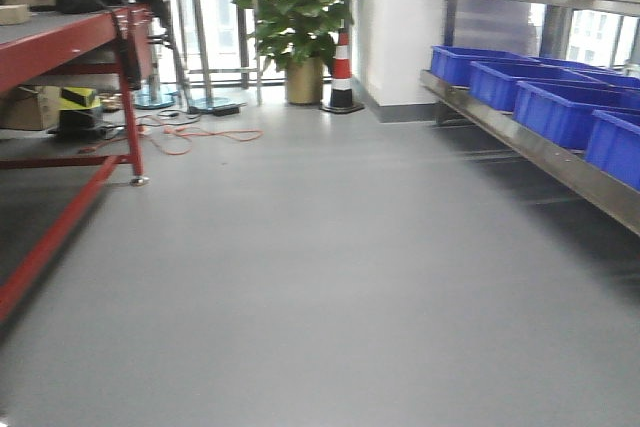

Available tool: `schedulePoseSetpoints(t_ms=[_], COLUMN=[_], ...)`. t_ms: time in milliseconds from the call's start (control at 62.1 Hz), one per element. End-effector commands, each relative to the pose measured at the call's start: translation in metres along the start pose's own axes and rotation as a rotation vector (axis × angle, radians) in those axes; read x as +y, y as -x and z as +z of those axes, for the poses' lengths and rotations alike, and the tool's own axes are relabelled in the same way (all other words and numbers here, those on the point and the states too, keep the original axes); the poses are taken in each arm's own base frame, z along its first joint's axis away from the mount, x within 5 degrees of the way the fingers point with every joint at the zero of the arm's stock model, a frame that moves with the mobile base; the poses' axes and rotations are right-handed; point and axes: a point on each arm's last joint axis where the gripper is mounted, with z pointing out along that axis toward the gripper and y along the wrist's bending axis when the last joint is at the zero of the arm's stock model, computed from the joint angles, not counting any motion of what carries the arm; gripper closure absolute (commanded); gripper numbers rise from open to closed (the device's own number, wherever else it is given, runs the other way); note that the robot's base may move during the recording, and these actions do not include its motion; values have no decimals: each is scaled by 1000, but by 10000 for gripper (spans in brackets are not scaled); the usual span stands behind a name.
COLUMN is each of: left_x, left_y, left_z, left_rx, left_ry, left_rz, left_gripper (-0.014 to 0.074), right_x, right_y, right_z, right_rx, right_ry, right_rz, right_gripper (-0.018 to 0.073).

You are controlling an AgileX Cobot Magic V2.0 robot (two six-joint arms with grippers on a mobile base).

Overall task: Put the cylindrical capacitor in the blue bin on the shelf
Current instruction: 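Drive the base to the shelf of blue bins holding both cylinders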

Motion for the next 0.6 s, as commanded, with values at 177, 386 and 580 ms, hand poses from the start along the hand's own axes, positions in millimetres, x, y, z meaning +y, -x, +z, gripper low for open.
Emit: schedulePoseSetpoints(t_ms=[177, 386, 580], left_x=[-1, -1, -1], left_y=[2, 2, 3], left_z=[-1, -1, -1], left_rx=[-29, -29, -31], left_ry=[-7, -7, -7], left_rz=[1, 1, 1], left_gripper=[708, 708, 708], right_x=[0, 0, 0], right_y=[2, 2, 2], right_z=[-1, -1, -1], right_rx=[-28, -28, -28], right_ry=[-1, -1, -1], right_rz=[-13, -13, -13], right_gripper=[724, 724, 724])
